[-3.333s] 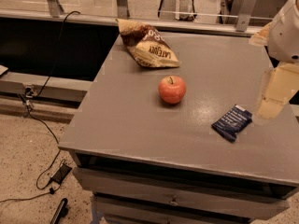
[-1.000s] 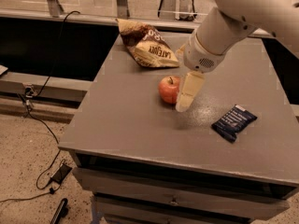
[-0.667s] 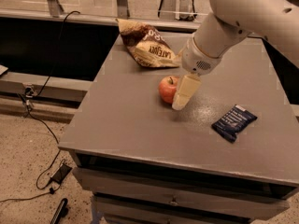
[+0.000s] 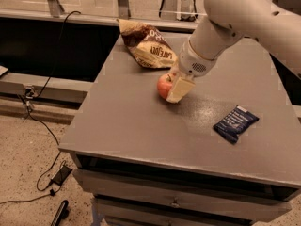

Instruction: Pick apple

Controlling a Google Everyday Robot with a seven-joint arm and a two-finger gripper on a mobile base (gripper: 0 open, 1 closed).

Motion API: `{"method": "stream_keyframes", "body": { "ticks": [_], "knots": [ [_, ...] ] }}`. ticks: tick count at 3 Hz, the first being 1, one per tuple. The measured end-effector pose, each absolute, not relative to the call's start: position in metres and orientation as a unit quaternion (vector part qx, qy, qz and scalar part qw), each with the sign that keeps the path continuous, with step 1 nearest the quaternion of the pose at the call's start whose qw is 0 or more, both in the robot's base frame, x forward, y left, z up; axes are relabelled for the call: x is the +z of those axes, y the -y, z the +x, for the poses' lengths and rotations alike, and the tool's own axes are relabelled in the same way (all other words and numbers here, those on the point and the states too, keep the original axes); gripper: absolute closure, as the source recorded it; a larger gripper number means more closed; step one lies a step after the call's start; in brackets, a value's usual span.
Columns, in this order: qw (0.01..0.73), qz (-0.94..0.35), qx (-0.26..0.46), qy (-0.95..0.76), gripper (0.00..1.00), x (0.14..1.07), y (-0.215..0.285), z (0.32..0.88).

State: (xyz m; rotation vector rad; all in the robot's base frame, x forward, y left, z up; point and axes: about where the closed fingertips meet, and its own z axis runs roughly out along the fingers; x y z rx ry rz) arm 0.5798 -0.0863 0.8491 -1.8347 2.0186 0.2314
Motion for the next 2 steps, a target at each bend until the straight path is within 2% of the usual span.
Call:
{"method": "stream_keyframes", "body": {
  "ticks": [1,2],
  "knots": [
    [0.223,-0.659,0.104,-0.711,0.87,0.872,0.082,0.577],
    [0.280,-0.650,0.124,-0.695,1.00,0.922,0.092,0.571]
  ]
}}
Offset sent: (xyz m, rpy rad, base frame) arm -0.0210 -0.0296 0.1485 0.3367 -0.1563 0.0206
